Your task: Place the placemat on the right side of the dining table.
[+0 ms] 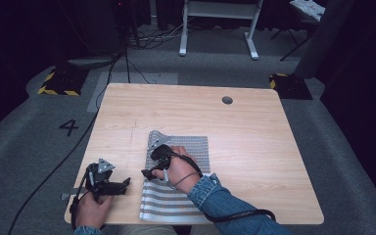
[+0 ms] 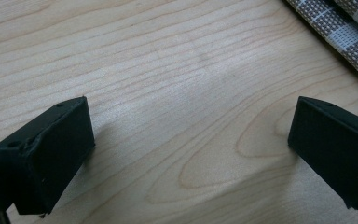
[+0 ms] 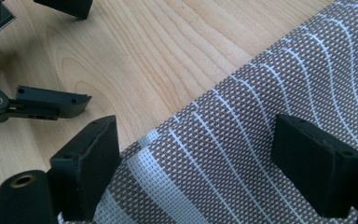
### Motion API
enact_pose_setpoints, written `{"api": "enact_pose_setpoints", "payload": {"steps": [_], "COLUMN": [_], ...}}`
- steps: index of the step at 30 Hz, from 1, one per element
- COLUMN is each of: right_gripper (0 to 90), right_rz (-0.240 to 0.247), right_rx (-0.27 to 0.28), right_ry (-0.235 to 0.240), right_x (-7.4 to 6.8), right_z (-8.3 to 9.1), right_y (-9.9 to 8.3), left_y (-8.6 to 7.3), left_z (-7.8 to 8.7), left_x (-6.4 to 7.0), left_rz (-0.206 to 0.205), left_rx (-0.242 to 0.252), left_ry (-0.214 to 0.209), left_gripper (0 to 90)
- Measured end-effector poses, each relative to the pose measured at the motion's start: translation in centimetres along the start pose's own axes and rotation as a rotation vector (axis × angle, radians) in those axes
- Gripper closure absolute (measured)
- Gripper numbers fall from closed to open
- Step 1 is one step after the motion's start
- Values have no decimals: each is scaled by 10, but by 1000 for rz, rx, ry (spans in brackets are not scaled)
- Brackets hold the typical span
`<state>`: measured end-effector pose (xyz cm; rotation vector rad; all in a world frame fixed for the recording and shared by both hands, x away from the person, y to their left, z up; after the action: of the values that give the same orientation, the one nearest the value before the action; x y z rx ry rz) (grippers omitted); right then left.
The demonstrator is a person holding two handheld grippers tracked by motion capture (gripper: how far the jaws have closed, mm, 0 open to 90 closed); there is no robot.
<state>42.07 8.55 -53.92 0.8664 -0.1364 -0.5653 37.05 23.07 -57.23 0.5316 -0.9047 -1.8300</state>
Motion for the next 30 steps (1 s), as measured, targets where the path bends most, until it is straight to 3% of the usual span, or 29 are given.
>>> {"api": "enact_pose_setpoints", "payload": {"steps": [3, 8, 10, 12, 15, 16, 20, 24, 30], "right_gripper": [227, 302, 417, 438, 542, 607, 698, 751, 809], "right_rz": [-41, -54, -68, -71, -79, -75, -62, -43, -14], "right_rx": [-13, -21, -28, -30, -38, -45, -43, -31, -7], "right_ry": [34, 68, 93, 100, 120, 128, 139, 135, 127], "right_x": [0, 3, 3, 4, 3, 3, 3, 4, 8], "right_z": [2, 10, 13, 16, 19, 21, 27, 36, 64], "right_y": [-2, -1, -1, -1, 0, 0, 2, 6, 16], "left_y": [0, 0, 0, 0, 0, 0, 0, 0, 0], "left_z": [0, 0, 0, 0, 0, 0, 0, 0, 0], "left_x": [0, 0, 0, 0, 0, 0, 0, 0, 0], "left_rz": [2, 0, 2, 0, 0, -1, 0, 0, -1], "left_rx": [1, 0, 1, 0, 0, 0, 2, 1, 1], "left_ry": [0, 0, 0, 0, 0, 0, 2, 2, 2], "left_gripper": [3, 3, 3, 3, 3, 3, 3, 3, 3]}}
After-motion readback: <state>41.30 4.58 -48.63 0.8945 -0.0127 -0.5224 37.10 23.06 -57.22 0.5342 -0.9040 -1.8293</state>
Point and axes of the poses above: each handheld gripper's, and its own axes: z roughly backward along the jaws, y roughly out of its top, x roughly to its right, the point moved 9 cm from there along -z, roughly forward along the jaws, and after that the axes turned 10 degrees about x, right-handed, at the moved point
